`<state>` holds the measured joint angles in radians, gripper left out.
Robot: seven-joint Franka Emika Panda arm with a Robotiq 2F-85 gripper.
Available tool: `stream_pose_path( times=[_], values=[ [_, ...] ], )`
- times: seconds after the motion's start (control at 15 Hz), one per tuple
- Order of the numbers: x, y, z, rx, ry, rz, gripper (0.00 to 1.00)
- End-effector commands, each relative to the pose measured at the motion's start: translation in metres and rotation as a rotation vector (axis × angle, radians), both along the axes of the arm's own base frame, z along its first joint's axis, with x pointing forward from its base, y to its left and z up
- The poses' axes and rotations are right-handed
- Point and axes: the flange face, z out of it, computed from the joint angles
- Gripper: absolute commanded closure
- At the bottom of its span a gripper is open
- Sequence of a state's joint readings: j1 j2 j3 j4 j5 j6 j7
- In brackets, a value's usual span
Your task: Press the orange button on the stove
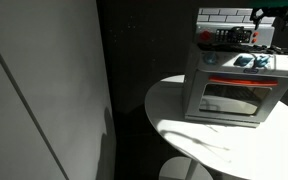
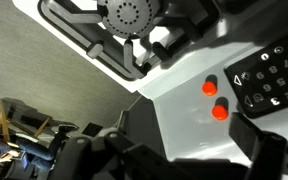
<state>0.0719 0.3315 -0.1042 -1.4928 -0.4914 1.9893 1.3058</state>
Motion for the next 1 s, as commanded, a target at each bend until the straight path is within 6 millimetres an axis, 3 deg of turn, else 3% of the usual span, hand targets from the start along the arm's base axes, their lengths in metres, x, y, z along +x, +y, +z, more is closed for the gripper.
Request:
stream_pose_path(
  times=[0.0,0.93],
  values=[
    [-0.004,-0.004,0.008,0.005,0.039,0.003,0.0],
    [0.004,-0.015,-0.003,-0.013,0.045,-0.032,0.0]
  ],
)
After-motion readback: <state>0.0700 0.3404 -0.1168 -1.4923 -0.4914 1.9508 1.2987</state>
